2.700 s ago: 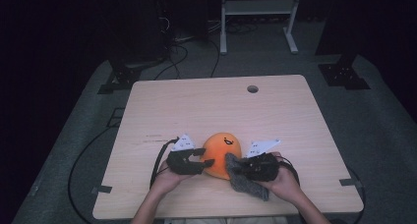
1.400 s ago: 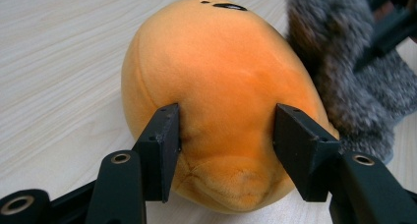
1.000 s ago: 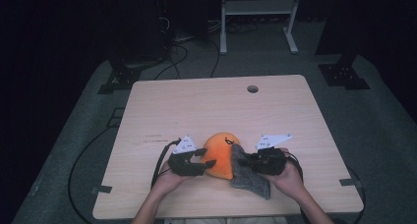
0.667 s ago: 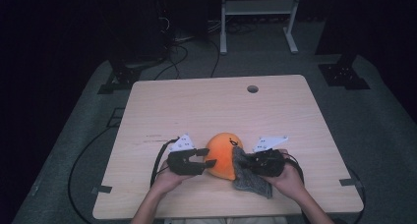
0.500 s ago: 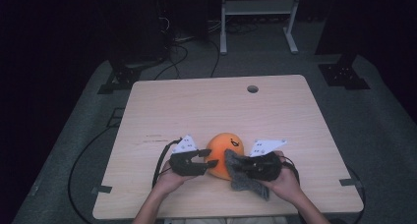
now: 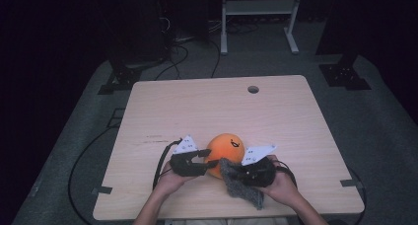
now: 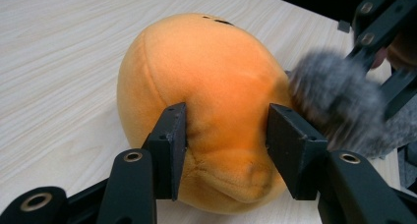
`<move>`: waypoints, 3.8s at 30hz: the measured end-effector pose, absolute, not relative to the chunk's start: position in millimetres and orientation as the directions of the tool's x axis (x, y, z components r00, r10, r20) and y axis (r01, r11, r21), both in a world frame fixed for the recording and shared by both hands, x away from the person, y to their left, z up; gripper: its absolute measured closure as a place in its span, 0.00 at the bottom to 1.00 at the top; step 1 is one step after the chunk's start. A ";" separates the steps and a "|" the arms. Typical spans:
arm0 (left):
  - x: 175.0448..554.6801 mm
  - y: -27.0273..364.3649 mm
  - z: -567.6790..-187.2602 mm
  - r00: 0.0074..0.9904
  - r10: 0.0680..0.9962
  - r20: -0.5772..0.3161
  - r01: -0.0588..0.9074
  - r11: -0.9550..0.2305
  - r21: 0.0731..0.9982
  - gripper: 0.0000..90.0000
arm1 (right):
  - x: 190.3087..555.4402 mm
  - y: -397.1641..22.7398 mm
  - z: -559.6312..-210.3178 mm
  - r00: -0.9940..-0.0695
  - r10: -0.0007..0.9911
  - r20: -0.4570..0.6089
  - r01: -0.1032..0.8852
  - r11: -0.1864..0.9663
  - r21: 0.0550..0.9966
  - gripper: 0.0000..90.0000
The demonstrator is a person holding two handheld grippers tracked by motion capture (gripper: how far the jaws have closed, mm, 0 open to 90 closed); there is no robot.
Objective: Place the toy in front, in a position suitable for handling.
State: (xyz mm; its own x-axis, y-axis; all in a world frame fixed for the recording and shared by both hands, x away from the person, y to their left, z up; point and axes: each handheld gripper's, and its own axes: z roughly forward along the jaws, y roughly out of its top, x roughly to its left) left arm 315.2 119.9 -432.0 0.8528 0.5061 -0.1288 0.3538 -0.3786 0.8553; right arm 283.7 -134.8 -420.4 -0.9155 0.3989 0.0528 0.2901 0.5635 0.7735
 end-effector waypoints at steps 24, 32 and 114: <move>319.4 106.9 -429.5 0.791 0.580 -0.195 0.441 -0.319 0.839 0.28 | 291.7 -156.7 -430.9 -0.870 0.482 0.102 0.393 0.554 0.734 0.87; 311.4 96.5 -430.4 0.835 0.547 -0.052 0.326 -0.419 0.848 0.41 | 308.0 -174.9 -391.8 -0.848 0.524 0.074 0.362 0.474 0.802 0.87; 299.9 98.6 -428.9 0.928 0.369 0.049 0.136 -0.458 0.878 0.38 | 307.5 -209.5 -409.3 -0.852 0.494 0.171 0.418 0.448 0.790 0.87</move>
State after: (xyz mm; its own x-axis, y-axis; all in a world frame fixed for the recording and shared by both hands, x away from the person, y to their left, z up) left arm 299.9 98.6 -428.9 0.9280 0.3693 0.0490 0.1359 -0.4582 0.8784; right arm 307.5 -209.5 -409.3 -0.8523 0.4944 0.1709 0.4183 0.4480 0.7902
